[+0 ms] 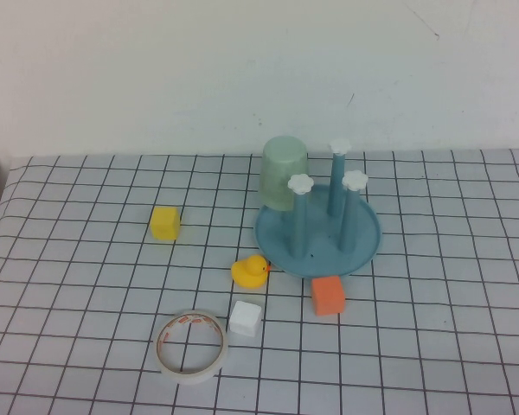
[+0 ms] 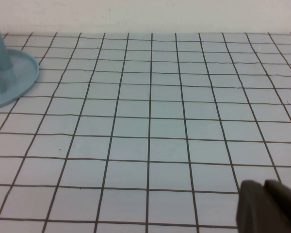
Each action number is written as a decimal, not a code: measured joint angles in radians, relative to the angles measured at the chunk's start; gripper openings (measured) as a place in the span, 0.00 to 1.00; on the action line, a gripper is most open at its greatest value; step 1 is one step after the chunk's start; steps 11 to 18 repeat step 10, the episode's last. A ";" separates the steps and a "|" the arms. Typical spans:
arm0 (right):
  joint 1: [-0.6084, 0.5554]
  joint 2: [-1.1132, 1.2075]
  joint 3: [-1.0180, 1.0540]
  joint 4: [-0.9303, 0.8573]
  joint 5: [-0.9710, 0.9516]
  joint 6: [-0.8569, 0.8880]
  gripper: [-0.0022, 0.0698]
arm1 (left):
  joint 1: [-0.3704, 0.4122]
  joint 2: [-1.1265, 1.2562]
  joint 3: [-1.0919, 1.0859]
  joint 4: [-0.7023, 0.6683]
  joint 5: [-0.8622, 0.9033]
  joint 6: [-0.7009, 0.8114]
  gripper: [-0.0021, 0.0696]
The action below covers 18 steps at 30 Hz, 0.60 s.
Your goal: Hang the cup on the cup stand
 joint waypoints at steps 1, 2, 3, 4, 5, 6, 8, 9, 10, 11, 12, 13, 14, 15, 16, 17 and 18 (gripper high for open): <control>0.000 0.000 0.000 0.000 0.000 0.000 0.05 | 0.000 0.000 0.000 0.000 0.000 0.000 0.03; 0.000 0.000 0.000 0.000 0.000 0.000 0.05 | 0.000 0.000 0.000 0.000 0.000 0.005 0.03; 0.000 0.000 0.000 0.000 0.000 0.000 0.05 | 0.000 0.000 0.000 0.000 0.000 0.010 0.03; 0.000 0.000 0.000 0.000 0.000 0.000 0.05 | 0.000 0.000 0.000 0.000 0.000 0.012 0.03; 0.000 0.000 0.000 0.000 0.000 0.000 0.05 | 0.000 0.000 0.000 0.000 0.000 0.012 0.03; 0.000 0.000 0.000 0.000 0.000 0.000 0.05 | 0.000 0.000 0.000 0.000 0.000 0.014 0.03; 0.000 0.000 0.000 0.000 0.000 0.000 0.05 | 0.000 0.000 0.000 0.000 0.000 0.014 0.03; 0.000 0.000 0.000 0.000 0.000 0.000 0.05 | 0.000 0.000 0.000 0.000 0.000 0.014 0.03; 0.000 0.000 0.000 0.000 0.000 0.000 0.05 | 0.000 0.000 0.000 0.000 0.000 0.017 0.03; 0.000 0.000 0.000 0.000 0.000 0.000 0.05 | 0.000 0.000 0.000 0.000 0.000 0.017 0.03; 0.000 0.000 0.000 0.000 0.000 0.000 0.05 | 0.000 0.000 0.000 0.000 0.000 0.017 0.03; 0.000 0.000 0.000 0.000 0.000 0.000 0.05 | 0.000 0.000 0.000 0.000 0.000 0.017 0.03; 0.000 0.000 0.000 0.000 0.000 0.000 0.05 | 0.000 0.000 0.000 0.000 0.000 0.017 0.03; 0.000 0.000 0.000 0.000 0.000 0.000 0.05 | 0.000 0.000 0.000 0.000 0.000 0.017 0.03; 0.000 0.000 0.000 0.000 0.000 0.000 0.05 | 0.000 0.000 0.000 0.000 0.000 0.017 0.03; 0.000 0.000 0.000 0.000 0.000 0.000 0.05 | 0.000 0.000 0.000 0.000 0.000 0.017 0.03; 0.000 0.000 0.000 0.000 0.000 0.000 0.05 | 0.000 0.000 0.000 0.000 0.000 0.017 0.03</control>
